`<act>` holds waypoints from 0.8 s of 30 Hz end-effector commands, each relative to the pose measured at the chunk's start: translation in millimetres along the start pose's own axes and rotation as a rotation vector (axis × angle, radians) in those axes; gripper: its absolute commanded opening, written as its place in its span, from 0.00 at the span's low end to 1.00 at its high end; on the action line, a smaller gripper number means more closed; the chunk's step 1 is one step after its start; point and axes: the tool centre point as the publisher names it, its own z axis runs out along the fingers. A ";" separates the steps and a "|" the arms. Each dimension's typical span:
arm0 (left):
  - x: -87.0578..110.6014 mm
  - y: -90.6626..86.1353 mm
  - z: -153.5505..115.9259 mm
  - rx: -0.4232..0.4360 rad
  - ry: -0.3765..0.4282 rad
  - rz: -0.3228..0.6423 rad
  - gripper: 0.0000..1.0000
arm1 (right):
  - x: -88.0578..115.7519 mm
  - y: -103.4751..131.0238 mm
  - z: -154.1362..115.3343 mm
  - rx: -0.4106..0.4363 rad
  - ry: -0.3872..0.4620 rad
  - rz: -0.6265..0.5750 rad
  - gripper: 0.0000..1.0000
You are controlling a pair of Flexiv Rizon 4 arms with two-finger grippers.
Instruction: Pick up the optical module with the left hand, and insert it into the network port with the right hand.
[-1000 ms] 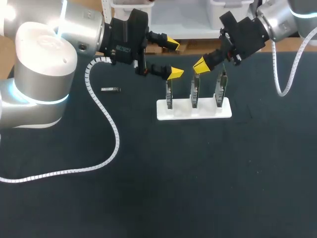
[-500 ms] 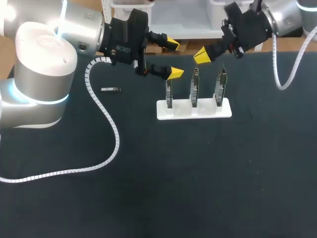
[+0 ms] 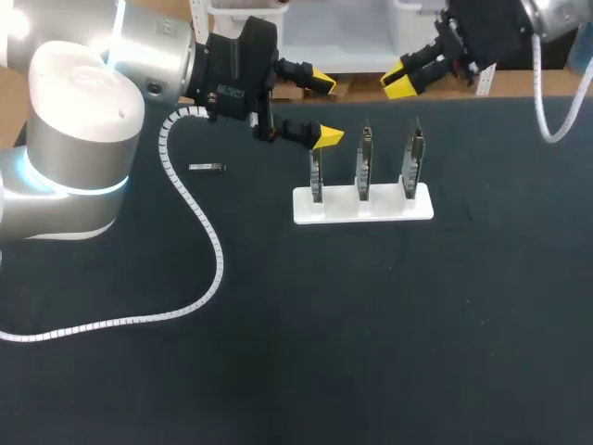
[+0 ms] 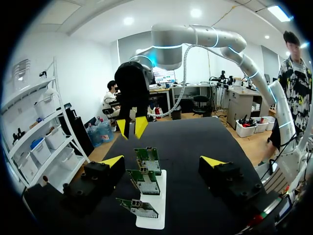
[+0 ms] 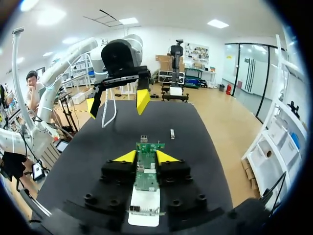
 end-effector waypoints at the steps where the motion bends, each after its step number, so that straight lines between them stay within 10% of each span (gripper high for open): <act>1: -0.8 -0.6 0.2 -0.002 0.006 -0.002 1.00 | -0.4 9.9 -16.9 0.031 0.004 0.002 1.00; 24: -0.8 -0.6 0.2 -0.002 0.006 -0.002 1.00 | 21.9 34.2 -71.6 0.020 0.114 0.030 1.00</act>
